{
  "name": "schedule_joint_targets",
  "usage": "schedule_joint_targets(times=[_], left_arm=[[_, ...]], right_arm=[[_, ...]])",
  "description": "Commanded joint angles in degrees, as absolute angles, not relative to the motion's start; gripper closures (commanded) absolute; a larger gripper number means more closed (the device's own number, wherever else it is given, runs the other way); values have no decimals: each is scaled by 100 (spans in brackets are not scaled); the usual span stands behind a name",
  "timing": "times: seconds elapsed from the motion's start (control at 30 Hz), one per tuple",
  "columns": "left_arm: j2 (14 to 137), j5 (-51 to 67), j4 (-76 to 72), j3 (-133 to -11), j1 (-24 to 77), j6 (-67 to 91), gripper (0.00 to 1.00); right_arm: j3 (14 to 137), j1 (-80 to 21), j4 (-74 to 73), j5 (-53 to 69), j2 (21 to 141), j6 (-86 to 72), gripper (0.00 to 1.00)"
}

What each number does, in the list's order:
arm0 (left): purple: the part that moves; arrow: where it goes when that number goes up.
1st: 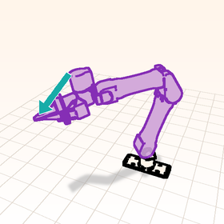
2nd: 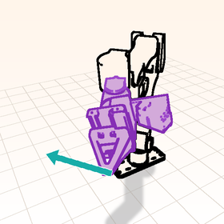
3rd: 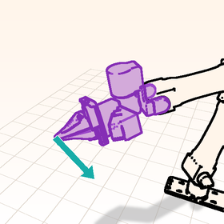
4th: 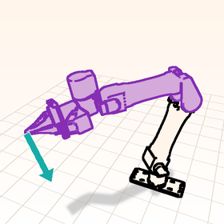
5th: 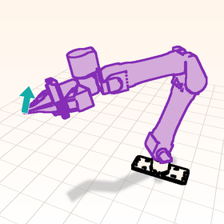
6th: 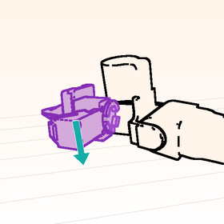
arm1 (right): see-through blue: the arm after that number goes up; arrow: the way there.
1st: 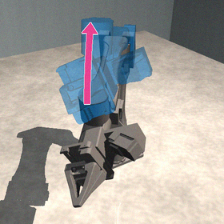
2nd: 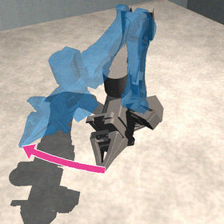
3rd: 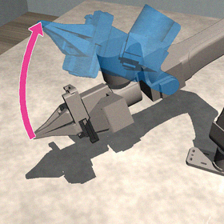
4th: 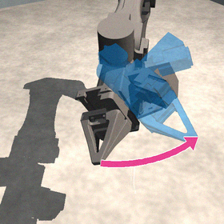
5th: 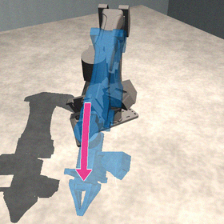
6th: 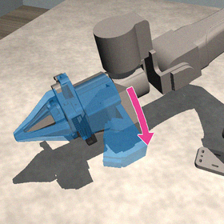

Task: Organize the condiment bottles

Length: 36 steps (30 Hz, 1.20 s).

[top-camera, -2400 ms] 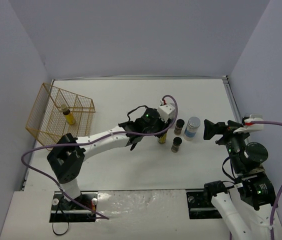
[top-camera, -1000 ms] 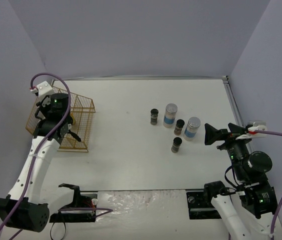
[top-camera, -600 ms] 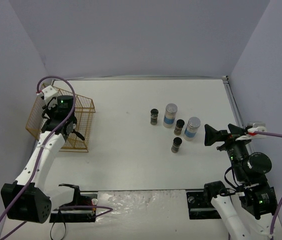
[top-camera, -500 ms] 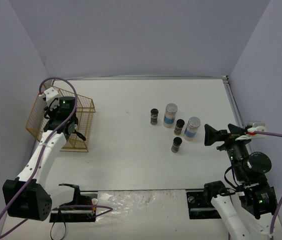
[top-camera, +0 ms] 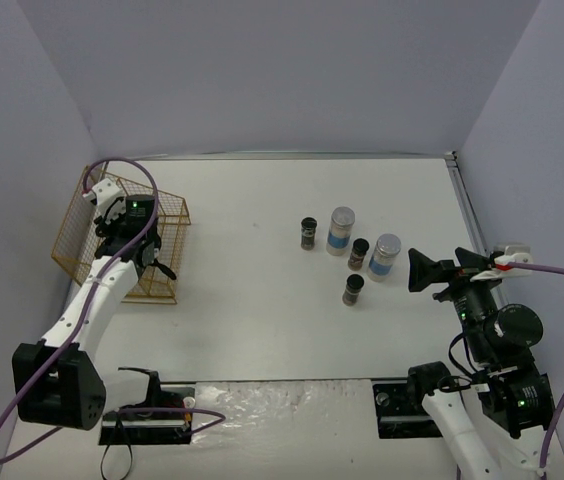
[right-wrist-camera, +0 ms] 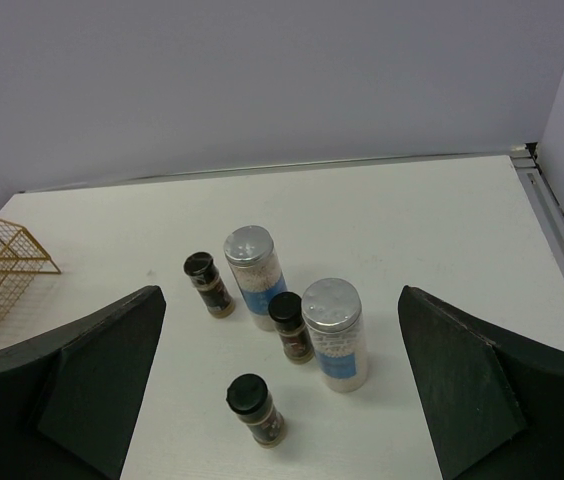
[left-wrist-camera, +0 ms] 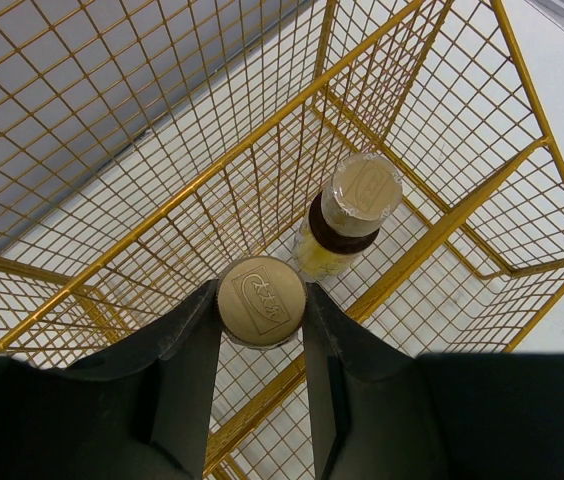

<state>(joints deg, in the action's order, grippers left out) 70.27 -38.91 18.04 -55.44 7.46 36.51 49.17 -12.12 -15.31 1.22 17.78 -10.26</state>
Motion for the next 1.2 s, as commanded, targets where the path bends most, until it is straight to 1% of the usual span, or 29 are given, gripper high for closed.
schedule_joint_targets(times=[0.0, 0.27, 0.4, 0.47, 0.6, 0.7, 0.77, 0.8, 0.87, 0.93, 1.03, 1.17], left_arm=[[6979, -4228, 1593, -5713, 712, 3877, 66], [7096, -4161, 1759, -5700, 656, 3986, 60], [6981, -3984, 1839, -5782, 642, 3910, 52], [6867, -3785, 1901, -5853, 642, 3824, 42], [6629, -3140, 2174, -6155, 642, 3677, 28], [6298, -2523, 2414, -6372, 642, 3354, 14], [6224, -1941, 2509, -6546, 642, 3128, 7], [6207, -1562, 2511, -6634, 642, 2957, 5], [6213, -674, 2451, -6782, 647, 2609, 3], [6261, 517, 2340, -6871, 650, 2269, 3], [6365, 1627, 2445, -7024, 662, 1986, 3], [6290, 1912, 2693, -7078, 747, 1428, 3]], right_arm=[[4959, -1257, -1125, 229, 1881, -976, 0], [4994, -1257, -1125, 262, 1902, -1000, 0], [4991, -1257, -1142, 281, 1899, -1021, 0], [4997, -1257, -1143, 281, 1905, -1035, 0], [5037, -1257, -1152, 129, 1988, -1118, 0], [5126, -1257, -1199, -252, 2129, -1316, 0], [5177, -1257, -1257, -501, 2283, -1434, 0], [5197, -1261, -1292, -558, 2356, -1473, 0], [5234, -1266, -1361, -600, 2550, -1537, 0], [5283, -1257, -1482, -660, 2887, -1681, 0], [5345, -1258, -1643, -589, 3465, -1768, 0], [5381, -1257, -1813, -626, 4160, -1917, 0]])
